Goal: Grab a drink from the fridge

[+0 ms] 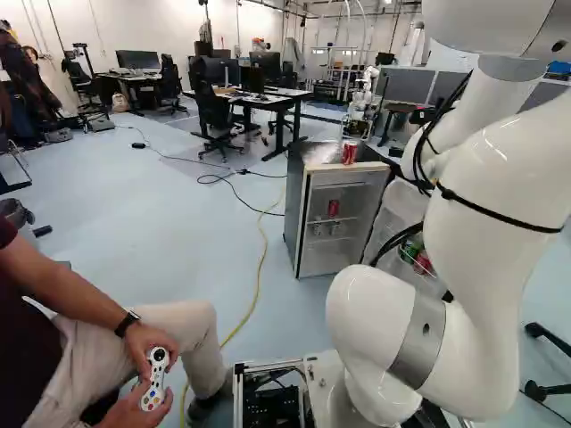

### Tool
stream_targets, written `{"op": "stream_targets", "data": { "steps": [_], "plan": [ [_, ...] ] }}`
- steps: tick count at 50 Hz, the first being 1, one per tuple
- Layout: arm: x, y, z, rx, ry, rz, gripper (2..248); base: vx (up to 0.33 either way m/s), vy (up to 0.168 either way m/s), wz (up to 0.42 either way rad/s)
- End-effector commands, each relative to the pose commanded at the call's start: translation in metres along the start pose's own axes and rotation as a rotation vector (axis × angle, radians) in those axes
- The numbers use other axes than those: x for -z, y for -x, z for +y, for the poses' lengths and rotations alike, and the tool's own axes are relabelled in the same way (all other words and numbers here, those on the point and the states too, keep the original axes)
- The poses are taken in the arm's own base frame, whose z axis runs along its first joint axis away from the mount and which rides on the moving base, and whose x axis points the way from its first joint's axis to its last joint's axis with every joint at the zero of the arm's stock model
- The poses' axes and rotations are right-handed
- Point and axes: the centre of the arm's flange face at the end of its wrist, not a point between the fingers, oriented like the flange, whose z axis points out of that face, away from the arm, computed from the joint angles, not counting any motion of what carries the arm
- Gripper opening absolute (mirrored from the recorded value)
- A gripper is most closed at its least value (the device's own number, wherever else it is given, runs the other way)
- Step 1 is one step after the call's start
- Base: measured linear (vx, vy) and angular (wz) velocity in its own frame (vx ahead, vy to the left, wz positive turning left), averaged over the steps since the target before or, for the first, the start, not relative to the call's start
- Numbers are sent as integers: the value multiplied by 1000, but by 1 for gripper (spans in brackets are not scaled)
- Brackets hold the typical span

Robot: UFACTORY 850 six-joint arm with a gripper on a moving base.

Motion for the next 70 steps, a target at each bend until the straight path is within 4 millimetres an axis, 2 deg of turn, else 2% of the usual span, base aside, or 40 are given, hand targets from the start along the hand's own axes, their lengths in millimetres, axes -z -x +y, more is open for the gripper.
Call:
{"op": "stream_targets", "data": {
  "steps": [47,70],
  "plan": [
    [-18,-27,79,-96,216,-181,247,0,0,0],
    [-36,-19,116,-171,299,-316,247,0,0,0]
  ]
}}
